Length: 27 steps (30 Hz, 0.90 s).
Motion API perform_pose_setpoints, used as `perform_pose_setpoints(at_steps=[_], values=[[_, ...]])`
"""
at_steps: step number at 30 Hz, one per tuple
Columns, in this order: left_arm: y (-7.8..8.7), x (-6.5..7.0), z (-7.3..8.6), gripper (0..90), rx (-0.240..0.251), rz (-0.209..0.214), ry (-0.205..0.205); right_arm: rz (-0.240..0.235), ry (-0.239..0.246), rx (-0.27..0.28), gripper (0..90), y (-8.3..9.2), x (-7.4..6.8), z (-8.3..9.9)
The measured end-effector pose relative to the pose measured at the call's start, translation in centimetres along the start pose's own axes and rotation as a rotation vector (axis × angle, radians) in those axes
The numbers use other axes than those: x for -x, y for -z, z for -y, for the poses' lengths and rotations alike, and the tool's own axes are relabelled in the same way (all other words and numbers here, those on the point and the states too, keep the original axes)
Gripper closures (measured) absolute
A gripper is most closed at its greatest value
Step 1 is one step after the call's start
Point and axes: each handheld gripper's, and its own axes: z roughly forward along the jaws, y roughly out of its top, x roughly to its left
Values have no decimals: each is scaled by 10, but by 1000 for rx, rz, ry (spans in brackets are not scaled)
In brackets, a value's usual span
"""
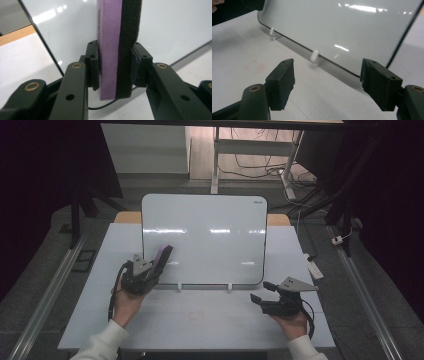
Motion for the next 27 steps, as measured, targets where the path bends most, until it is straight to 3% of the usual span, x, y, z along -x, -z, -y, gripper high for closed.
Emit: perform_pose_setpoints(at_steps=[6, 15, 17, 22, 27], values=[[-3, -3, 5, 638, -43, -86, 1, 13, 3, -6, 267, 1, 2, 2], [-9, 7, 7, 574, -45, -122, -33, 20, 21, -16, 264, -1, 0, 3], [-8, 6, 7, 567, -42, -112, -22, 20, 16, -13, 263, -1, 1, 3], [4, 5, 8, 420, -25, -49, -44, 14, 15, -13, 262, 1, 4, 4], [22, 0, 20, 330, -10, 87, -31, -11, 46, -25, 251, 3, 9, 9]])
